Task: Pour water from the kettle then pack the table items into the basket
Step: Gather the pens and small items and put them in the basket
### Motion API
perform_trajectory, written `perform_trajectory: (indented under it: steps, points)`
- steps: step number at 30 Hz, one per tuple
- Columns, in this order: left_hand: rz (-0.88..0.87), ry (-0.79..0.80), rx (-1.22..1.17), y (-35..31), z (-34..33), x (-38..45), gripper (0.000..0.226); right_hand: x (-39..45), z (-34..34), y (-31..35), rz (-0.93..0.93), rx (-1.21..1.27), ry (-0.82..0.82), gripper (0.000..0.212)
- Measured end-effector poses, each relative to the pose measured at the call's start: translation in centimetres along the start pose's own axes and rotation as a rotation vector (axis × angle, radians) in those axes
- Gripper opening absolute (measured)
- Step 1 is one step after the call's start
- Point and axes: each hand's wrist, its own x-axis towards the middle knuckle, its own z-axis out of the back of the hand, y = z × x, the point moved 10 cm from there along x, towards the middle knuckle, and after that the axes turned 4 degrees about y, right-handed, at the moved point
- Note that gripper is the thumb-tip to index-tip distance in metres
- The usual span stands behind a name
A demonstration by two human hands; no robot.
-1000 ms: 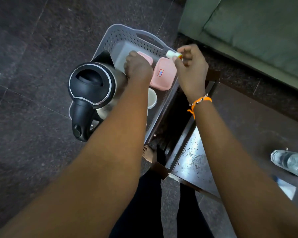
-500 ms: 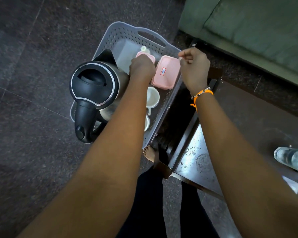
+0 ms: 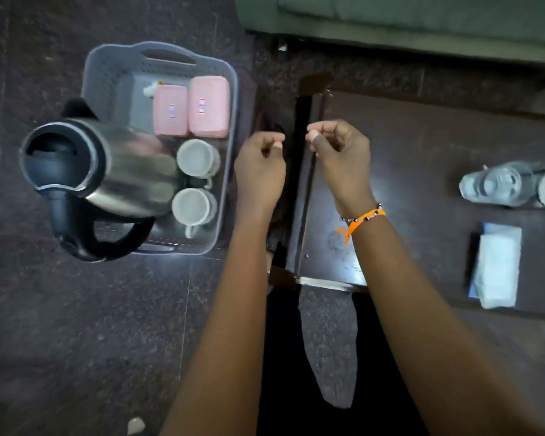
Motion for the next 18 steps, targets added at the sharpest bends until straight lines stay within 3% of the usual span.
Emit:
perform_trajectory:
  steps: [13, 18]
  points:
    - [0.073, 0.406, 0.199, 0.0, -28.4, -14.6, 0.020, -8.1, 28.6, -13.0, -0.241, 0.070, -0.211, 0.013]
    - [0.027, 0.600, 0.327, -0.9, -40.8, -18.6, 0.020, -8.9, 41.5, -19.3, -0.326, 0.021, -0.368, 0.017]
